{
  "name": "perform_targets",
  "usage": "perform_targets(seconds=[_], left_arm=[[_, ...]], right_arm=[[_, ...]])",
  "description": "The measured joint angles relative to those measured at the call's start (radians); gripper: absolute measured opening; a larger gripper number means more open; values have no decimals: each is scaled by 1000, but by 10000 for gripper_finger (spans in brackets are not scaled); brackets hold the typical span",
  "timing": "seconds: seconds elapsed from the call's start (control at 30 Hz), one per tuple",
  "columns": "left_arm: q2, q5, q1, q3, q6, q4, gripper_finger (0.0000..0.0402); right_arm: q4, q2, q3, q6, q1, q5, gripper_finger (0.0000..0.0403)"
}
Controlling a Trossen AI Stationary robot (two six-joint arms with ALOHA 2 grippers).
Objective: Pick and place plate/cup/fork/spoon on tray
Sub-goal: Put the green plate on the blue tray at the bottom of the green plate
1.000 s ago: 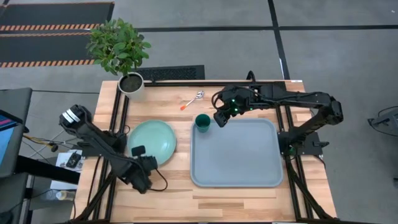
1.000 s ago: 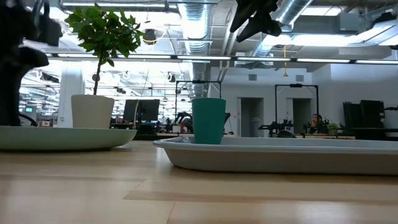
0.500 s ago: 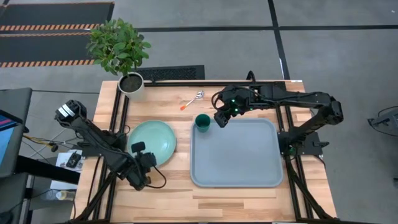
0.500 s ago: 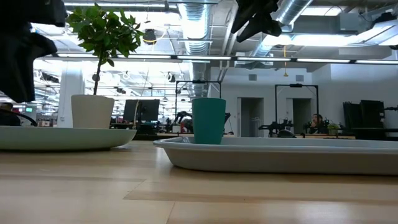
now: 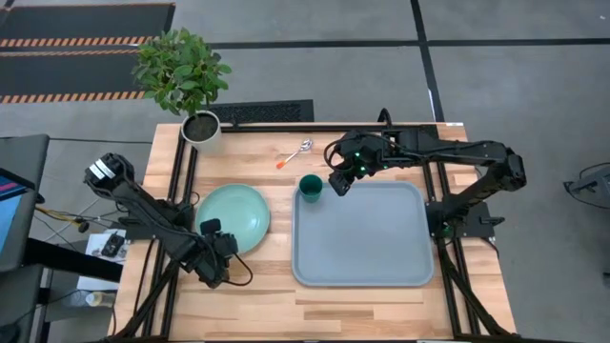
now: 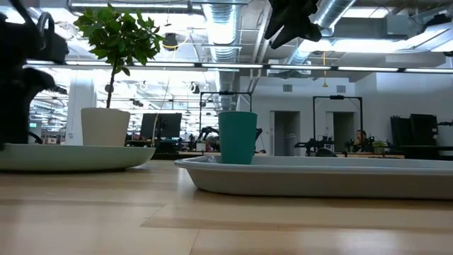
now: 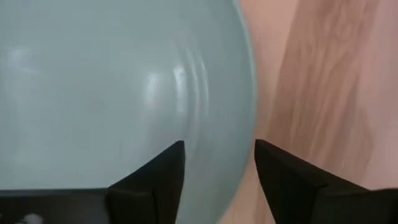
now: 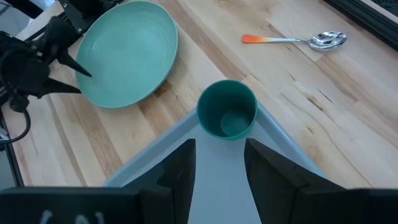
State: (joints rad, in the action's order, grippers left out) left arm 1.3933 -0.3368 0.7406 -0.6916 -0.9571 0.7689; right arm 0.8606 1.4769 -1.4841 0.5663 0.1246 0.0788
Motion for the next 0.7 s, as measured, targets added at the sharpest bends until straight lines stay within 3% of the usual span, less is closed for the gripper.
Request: perform_targets(seconds=[0.27,0.47,0.7], left_arm=[[0,48,-5,47,11,-39,121],[-1,76,-22,46,55,-33,15],[0,72,-23,30,40,-16,5]], right_arm=[[1,0,0,-2,0,0,157],[0,0,0,-2,0,1,153],[0,0,0,1,0,1,153]])
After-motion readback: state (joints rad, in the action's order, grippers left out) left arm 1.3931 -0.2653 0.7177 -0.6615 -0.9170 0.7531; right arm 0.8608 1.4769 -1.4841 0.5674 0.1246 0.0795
